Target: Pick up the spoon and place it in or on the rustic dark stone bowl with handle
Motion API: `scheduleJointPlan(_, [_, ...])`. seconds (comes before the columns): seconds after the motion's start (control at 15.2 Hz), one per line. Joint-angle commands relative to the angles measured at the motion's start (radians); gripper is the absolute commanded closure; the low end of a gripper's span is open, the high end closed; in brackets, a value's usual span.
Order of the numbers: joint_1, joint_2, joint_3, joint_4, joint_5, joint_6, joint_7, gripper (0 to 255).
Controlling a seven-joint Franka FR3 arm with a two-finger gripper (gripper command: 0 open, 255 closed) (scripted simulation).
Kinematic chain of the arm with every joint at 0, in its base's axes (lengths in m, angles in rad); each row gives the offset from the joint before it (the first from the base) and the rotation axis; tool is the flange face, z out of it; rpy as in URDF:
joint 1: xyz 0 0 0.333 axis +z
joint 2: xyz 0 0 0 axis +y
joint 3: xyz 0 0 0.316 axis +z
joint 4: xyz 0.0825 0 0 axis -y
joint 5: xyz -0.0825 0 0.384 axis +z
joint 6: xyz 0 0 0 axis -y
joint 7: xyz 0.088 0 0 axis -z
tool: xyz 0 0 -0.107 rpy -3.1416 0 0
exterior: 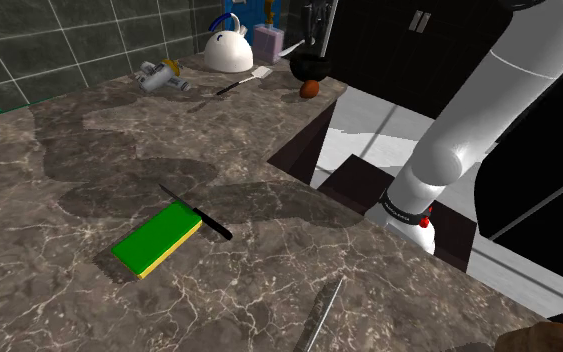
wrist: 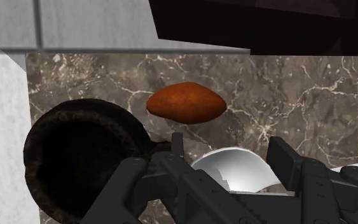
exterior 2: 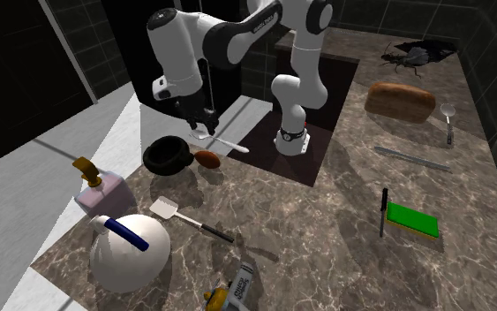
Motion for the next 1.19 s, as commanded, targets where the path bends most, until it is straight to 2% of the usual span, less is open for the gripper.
scheduleJointPlan(0.0, [-0.021,0.051,-0.024,0.058,0.002,-0.007,-0.048,255])
scheduleJointPlan(0.53, [-0.126,0.287,-0.102,0.356,0.047,-0.074,-0.232,255])
scheduleJointPlan(0.86, [-0.229,0.493,-0.129,0.649,0.103,-0.166,-0.339,255])
scheduleJointPlan(1.12, [-0.221,0.477,-0.127,0.569,0.097,-0.102,-0.335,255])
